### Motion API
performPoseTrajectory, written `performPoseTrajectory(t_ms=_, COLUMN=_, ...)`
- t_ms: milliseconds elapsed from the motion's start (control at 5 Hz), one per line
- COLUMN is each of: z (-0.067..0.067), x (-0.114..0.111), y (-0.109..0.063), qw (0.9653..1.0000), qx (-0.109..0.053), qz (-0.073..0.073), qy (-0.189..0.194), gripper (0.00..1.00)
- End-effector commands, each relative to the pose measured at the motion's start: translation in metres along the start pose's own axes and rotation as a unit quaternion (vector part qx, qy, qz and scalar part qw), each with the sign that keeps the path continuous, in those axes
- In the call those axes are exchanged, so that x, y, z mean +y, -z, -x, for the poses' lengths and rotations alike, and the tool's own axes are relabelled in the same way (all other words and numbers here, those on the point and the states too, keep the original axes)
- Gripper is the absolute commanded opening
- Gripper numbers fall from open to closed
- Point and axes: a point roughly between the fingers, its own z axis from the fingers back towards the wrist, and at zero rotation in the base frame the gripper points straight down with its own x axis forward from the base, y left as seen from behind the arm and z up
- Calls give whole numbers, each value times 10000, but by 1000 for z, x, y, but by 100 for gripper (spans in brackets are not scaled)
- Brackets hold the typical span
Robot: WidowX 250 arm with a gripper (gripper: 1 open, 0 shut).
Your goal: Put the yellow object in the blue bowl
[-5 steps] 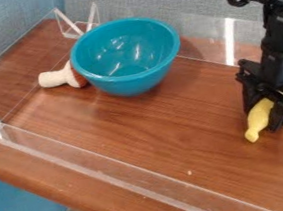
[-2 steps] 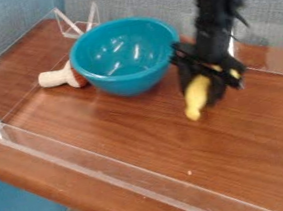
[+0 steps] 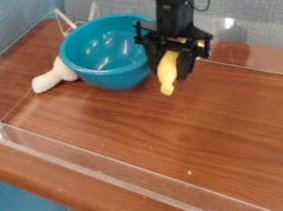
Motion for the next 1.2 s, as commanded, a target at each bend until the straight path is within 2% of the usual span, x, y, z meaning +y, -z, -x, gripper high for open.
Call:
performPoseTrajectory(t_ms=0, z=-10, x=9, y=-29, qw=9984, qx=-417, qz=35, qy=-367, gripper=0)
performPoseTrajectory(t_ms=400, z=-18, x=8, y=-32, qw=9968, qx=-406, qz=136, qy=-678, gripper=0)
performPoseTrajectory(t_ms=1000, z=-23, x=6, y=-34, qw=9945, qx=-374, qz=262, qy=-947, gripper=0)
